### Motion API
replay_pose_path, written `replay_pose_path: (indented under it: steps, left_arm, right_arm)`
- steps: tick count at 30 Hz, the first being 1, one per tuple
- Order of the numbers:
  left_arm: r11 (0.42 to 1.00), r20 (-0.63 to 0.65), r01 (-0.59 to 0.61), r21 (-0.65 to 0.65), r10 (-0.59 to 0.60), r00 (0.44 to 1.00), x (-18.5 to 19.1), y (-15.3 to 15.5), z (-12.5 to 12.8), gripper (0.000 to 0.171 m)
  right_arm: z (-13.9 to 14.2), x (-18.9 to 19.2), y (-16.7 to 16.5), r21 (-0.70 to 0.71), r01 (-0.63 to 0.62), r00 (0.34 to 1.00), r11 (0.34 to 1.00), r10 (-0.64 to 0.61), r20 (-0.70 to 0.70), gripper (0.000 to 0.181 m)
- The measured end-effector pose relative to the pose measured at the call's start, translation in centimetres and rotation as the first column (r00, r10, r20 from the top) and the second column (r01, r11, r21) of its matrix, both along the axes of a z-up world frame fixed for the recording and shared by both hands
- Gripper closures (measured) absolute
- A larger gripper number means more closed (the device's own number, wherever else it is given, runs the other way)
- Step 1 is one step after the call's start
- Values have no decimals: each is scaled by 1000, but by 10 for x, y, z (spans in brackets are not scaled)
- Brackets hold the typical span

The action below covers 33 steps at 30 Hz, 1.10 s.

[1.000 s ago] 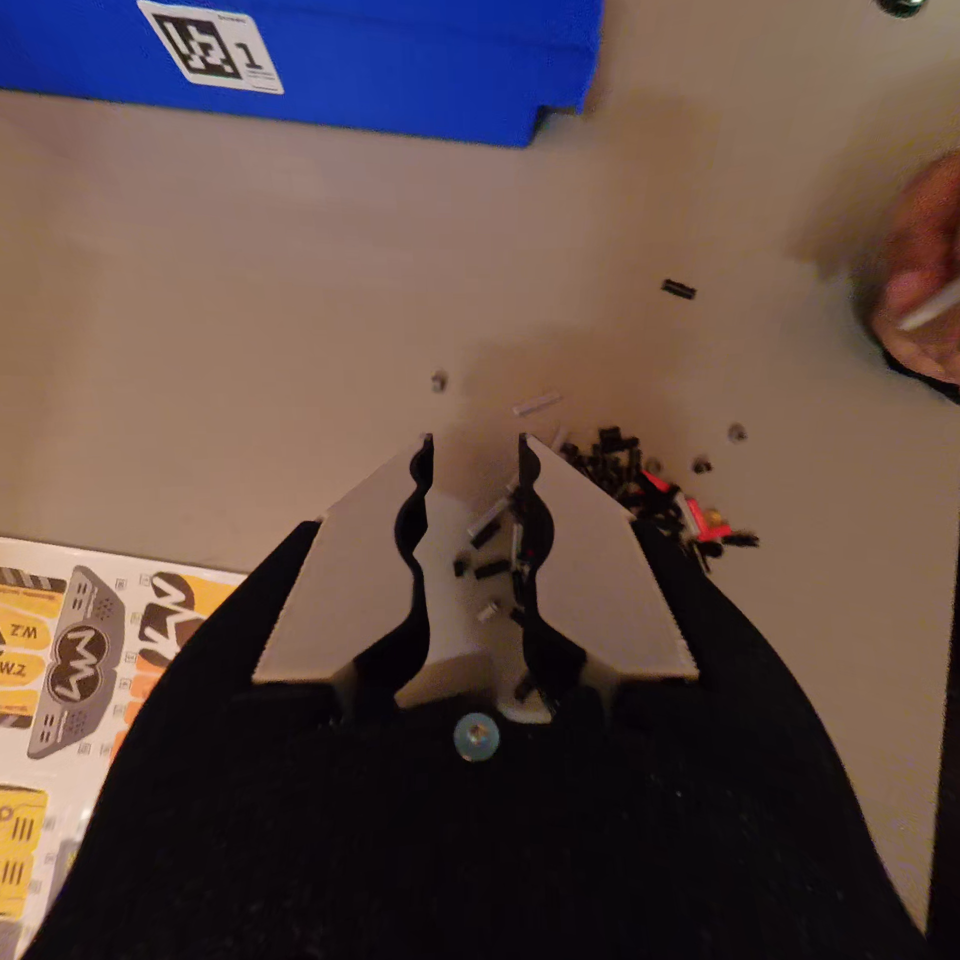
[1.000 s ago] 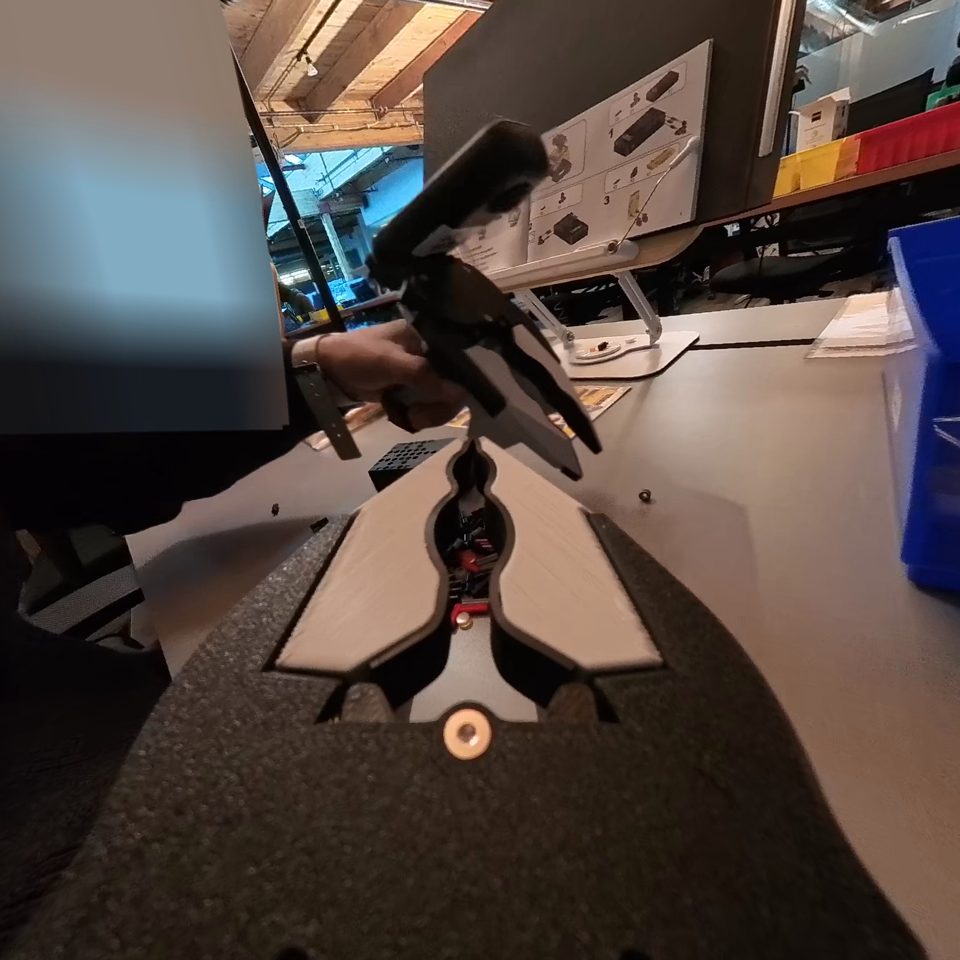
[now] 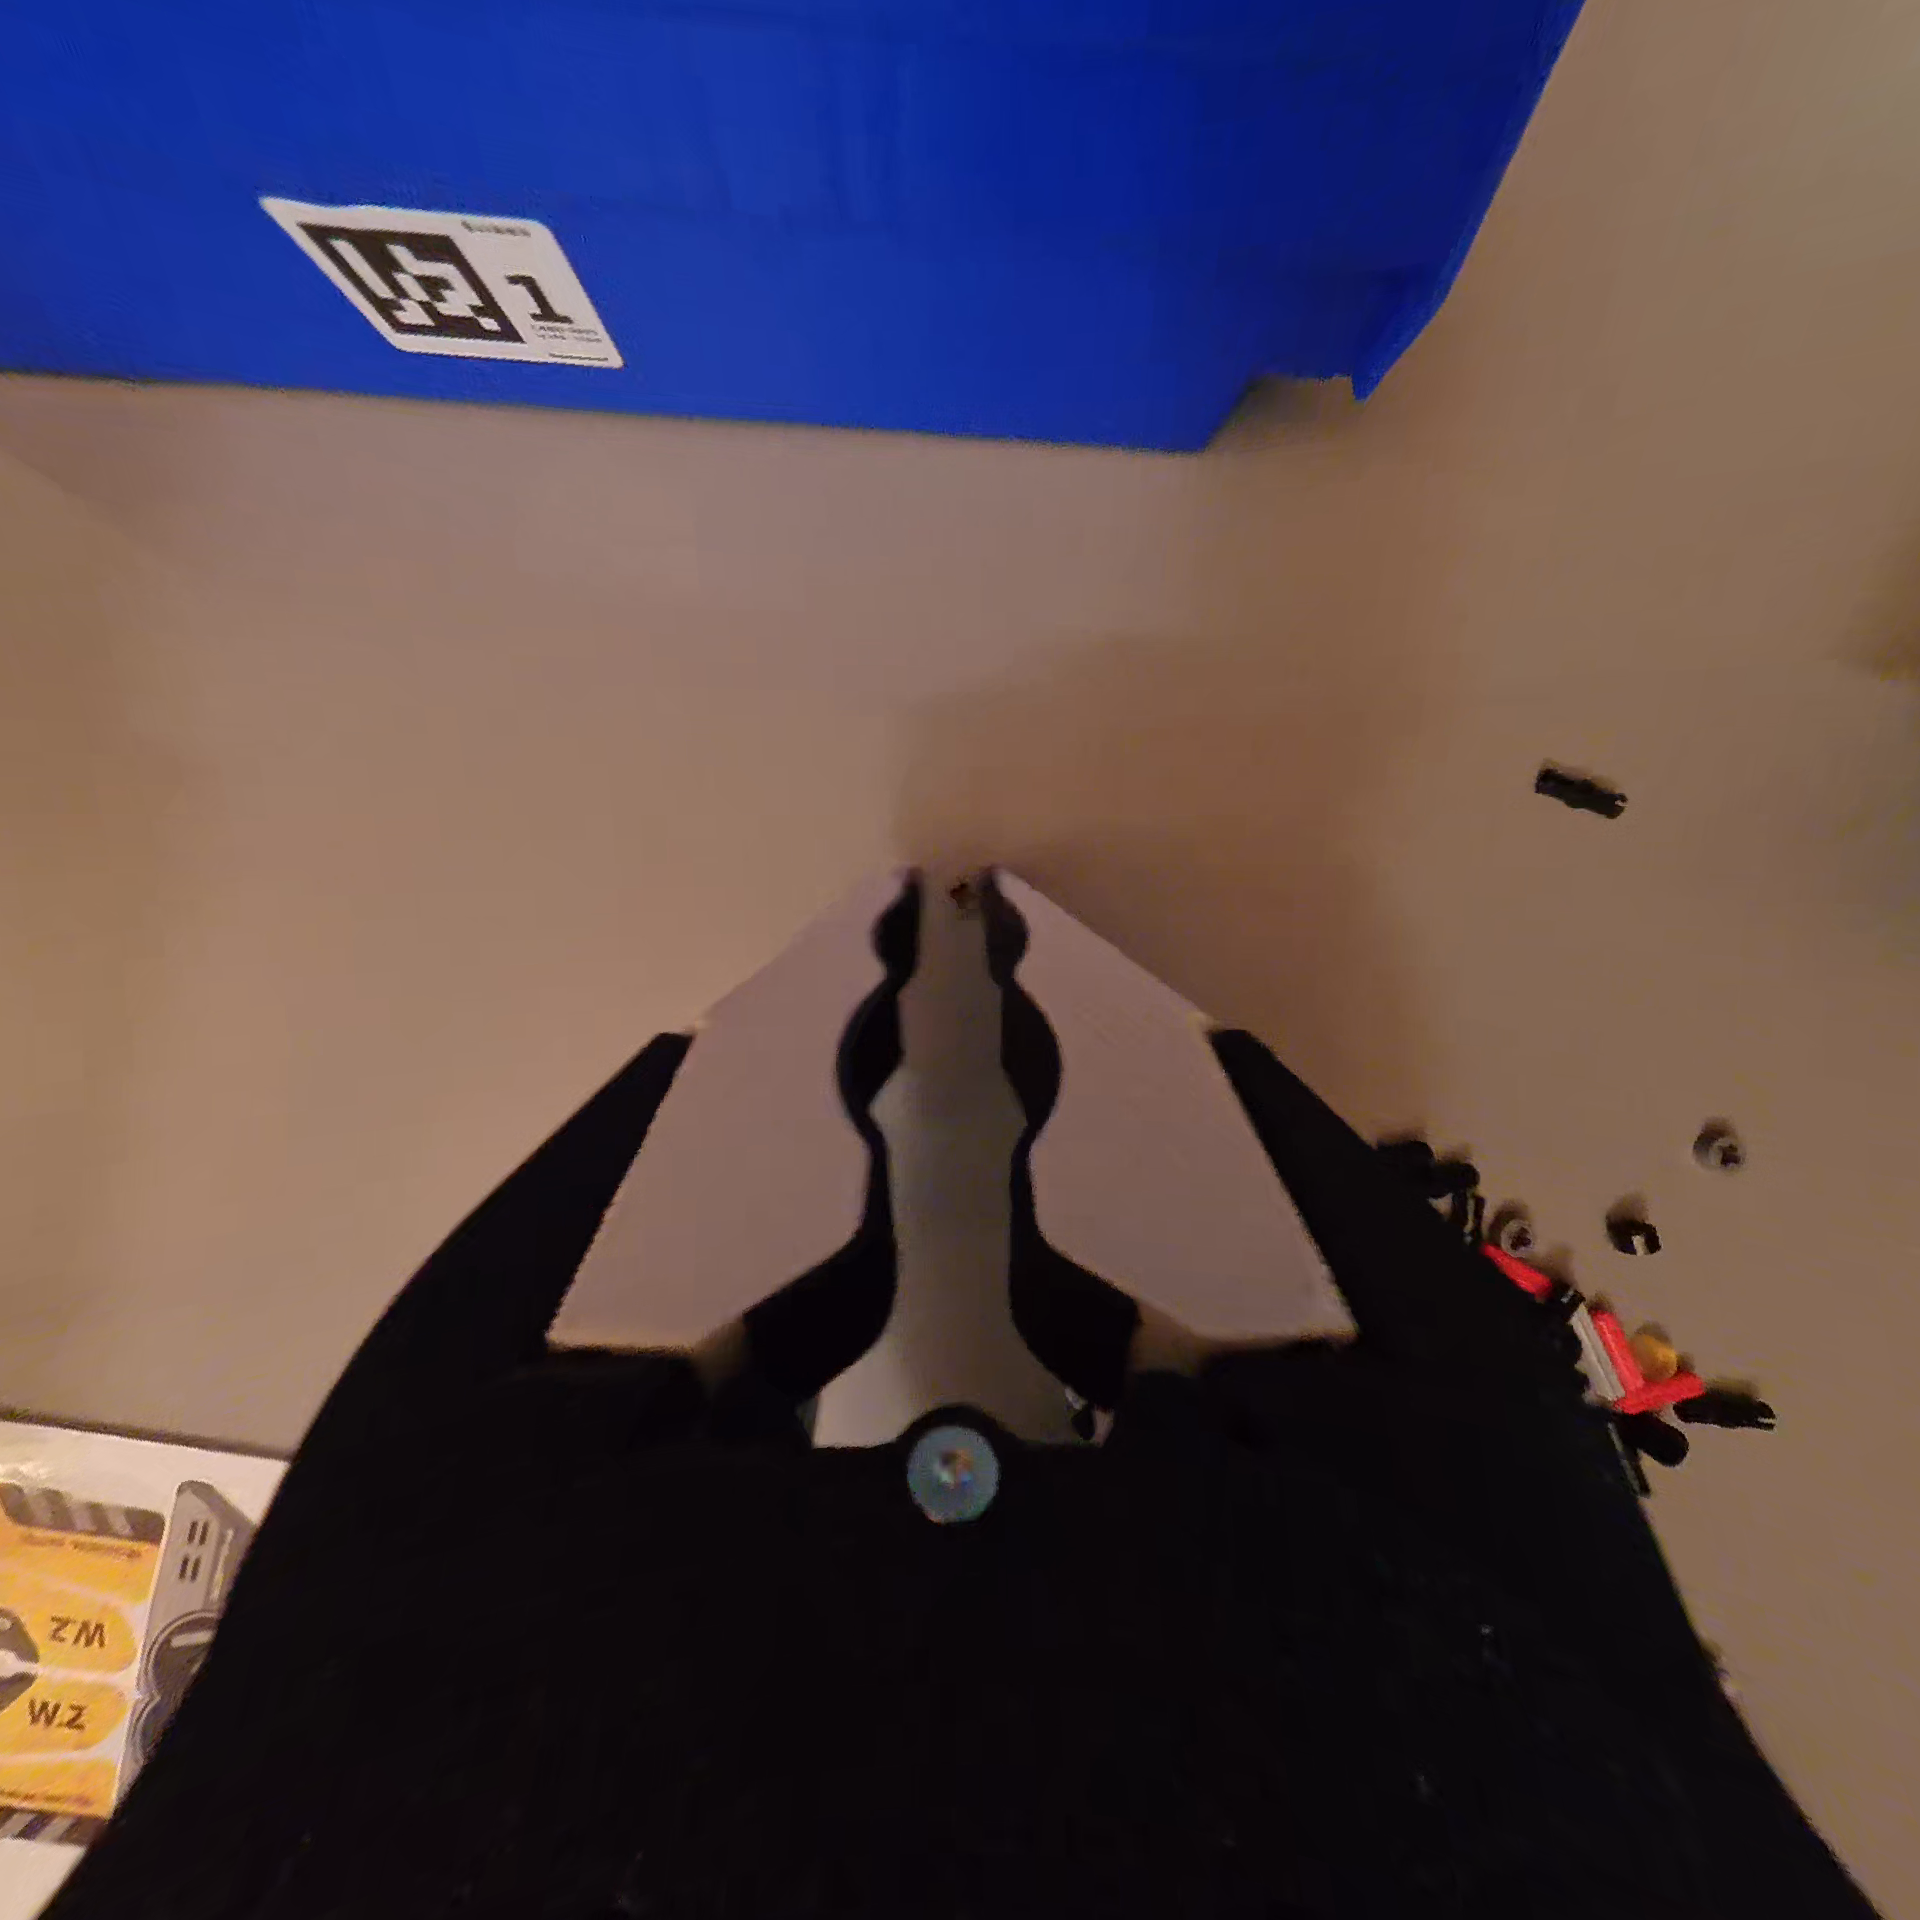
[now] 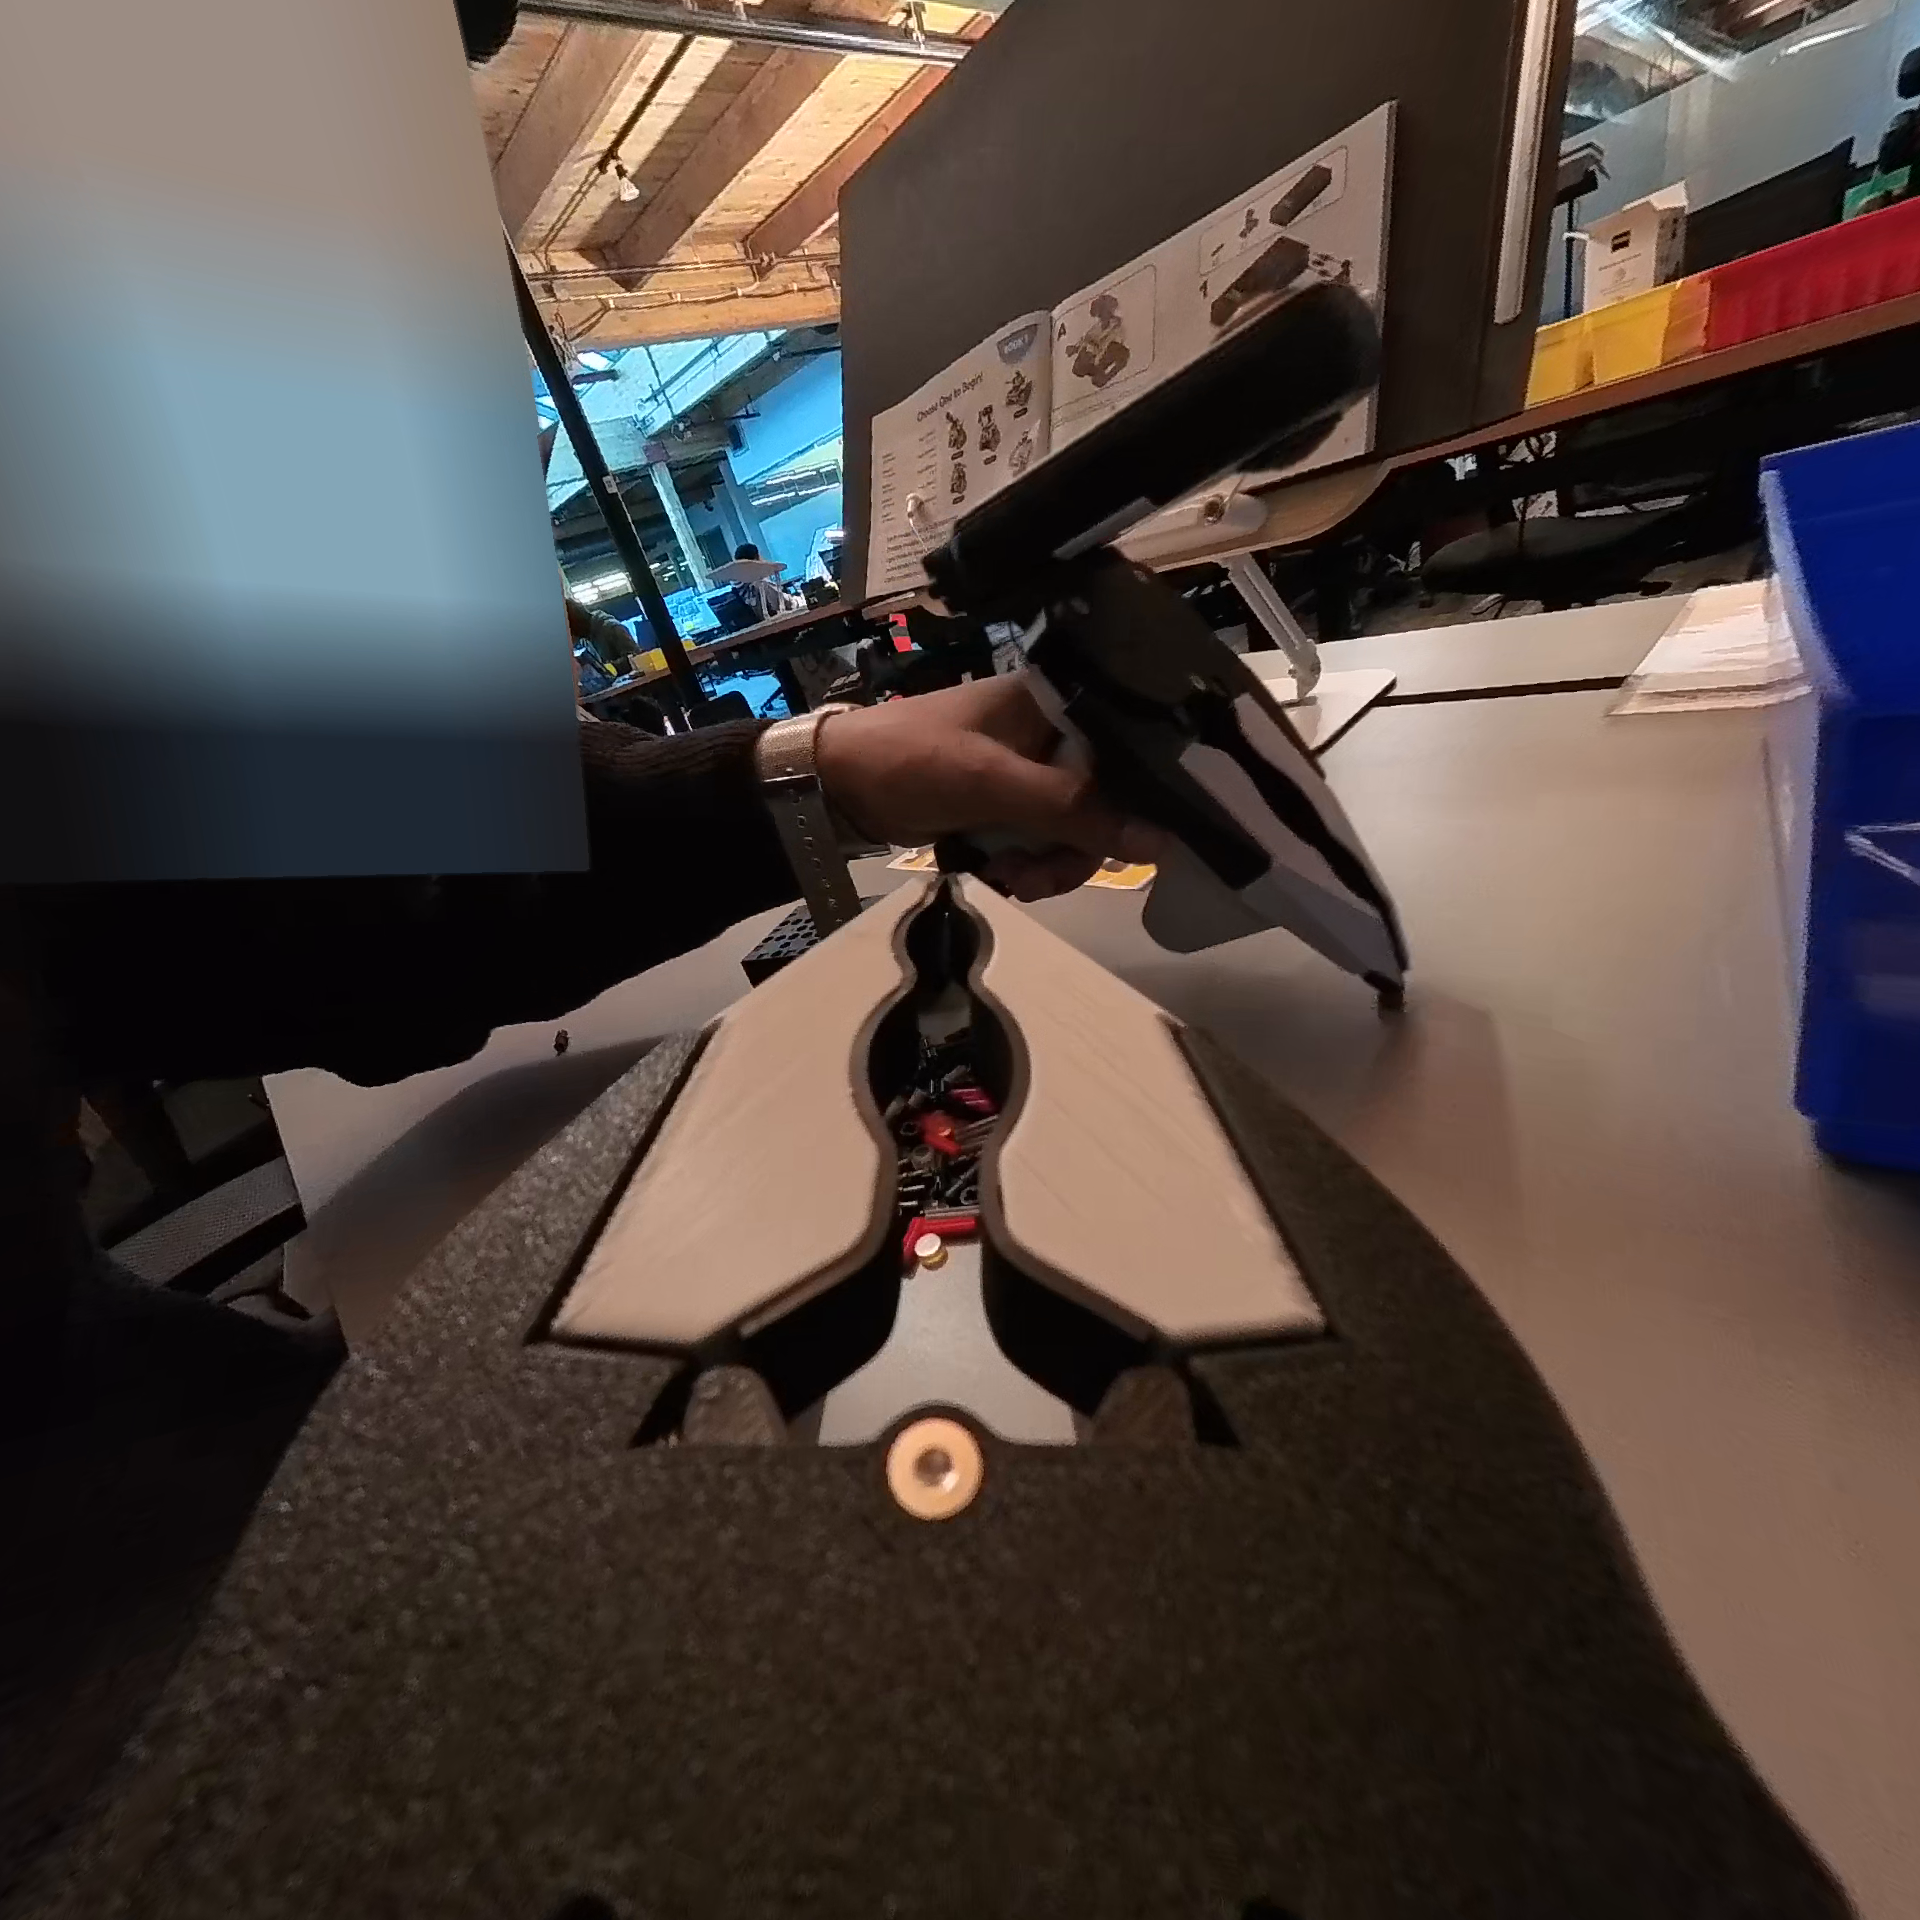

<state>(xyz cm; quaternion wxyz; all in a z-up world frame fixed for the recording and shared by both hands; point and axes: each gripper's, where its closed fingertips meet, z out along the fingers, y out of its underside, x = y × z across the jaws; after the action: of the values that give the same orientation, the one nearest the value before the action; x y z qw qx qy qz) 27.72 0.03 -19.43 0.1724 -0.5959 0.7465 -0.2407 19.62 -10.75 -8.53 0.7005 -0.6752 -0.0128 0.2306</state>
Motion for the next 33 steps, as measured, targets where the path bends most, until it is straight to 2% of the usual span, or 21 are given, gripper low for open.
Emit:
replay_pose_path:
  steps: [1,5,10,11,13,14,22,24,29,33]
  left_arm:
    - [1000,-3,11,3,-11,1000,-1,-1,0,171]
    - [1000,59,5,16,-6,998,-5,0,15,171]
    - [1000,77,-10,19,9,997,-18,5,26,171]
    - [1000,74,-10,10,9,997,-18,4,24,171]
    - [1000,55,-2,15,1,998,-16,2,16,156]
    - [1000,61,1,31,-3,998,-13,2,13,155]
    - [997,48,-13,79,10,999,-3,2,-3,154]
    - [999,26,-3,39,2,1000,-5,0,-5,166]
    - [1000,81,-10,-12,11,997,-8,-4,10,167]
    - [999,95,31,-32,-27,995,-31,-19,27,167]
  right_arm:
    - [0,0,0,2,0,1000,1000,0,-2,181]
    - [2,1,-1,12,-1,1000,1000,2,-11,181]
    - [2,1,-1,13,-3,1000,1000,3,-15,181]
    - [2,1,-1,11,-2,1000,1000,3,-14,181]
    - [1,1,-1,7,-3,1000,1000,3,-12,181]
    - [1,1,-1,6,-2,1000,1000,2,-12,181]
    - [1,1,-1,7,2,1000,1000,-2,-10,181]
    - [1,1,-1,9,1,1000,1000,-1,-12,181]
    - [2,2,-2,15,1,1000,1000,-1,-14,181]
    - [2,2,-2,16,2,1000,1000,-2,-15,181]
